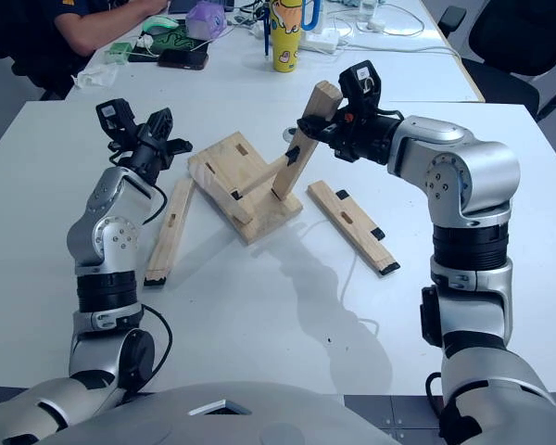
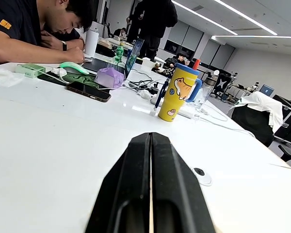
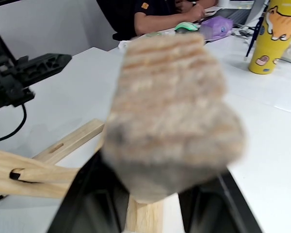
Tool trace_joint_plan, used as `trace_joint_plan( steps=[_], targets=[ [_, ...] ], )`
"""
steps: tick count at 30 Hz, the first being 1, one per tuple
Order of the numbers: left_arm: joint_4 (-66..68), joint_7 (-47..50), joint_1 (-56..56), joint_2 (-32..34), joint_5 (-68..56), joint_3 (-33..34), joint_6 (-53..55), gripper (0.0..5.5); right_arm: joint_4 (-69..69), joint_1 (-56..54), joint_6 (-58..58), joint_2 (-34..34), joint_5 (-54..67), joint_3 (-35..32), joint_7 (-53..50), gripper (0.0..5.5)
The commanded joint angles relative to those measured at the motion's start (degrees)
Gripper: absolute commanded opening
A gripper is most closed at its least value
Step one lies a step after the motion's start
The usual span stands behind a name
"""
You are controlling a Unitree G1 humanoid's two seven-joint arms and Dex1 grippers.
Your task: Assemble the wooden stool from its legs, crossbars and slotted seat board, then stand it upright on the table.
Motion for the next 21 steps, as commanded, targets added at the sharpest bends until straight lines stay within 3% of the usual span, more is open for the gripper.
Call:
trace_joint_plan(
  steps=[1,4,5,10,15,21],
  targets=[
    [0.5,0.0,0.6,-0.2,0.6,0.2,0.0,0.00,-1.0,0.9,3.2,2.6,-1.3,-0.5,-4.7,1.08],
    [0.6,-0.1,0.7,-0.1,0.8,0.3,0.1,0.00,-1.4,0.4,3.7,3.9,-1.1,-1.8,-6.5,1.08],
    [0.5,-0.1,0.7,-0.2,0.8,0.3,0.1,0.00,-1.3,0.3,3.7,4.3,-1.1,-2.2,-7.0,1.44],
    [0.6,-0.1,0.8,-0.1,1.3,0.4,0.1,0.00,-0.9,-0.4,3.7,5.6,-1.0,-3.9,-8.3,2.14],
    [0.4,0.3,1.5,0.3,2.0,0.7,0.4,0.00,-1.3,-1.9,3.0,8.7,1.0,-8.4,-10.1,2.14],
    [-1.7,1.3,3.1,0.5,3.1,0.7,1.2,0.00,-0.3,-7.7,-8.6,14.3,4.1,-19.4,-15.0,2.14]
  ],
)
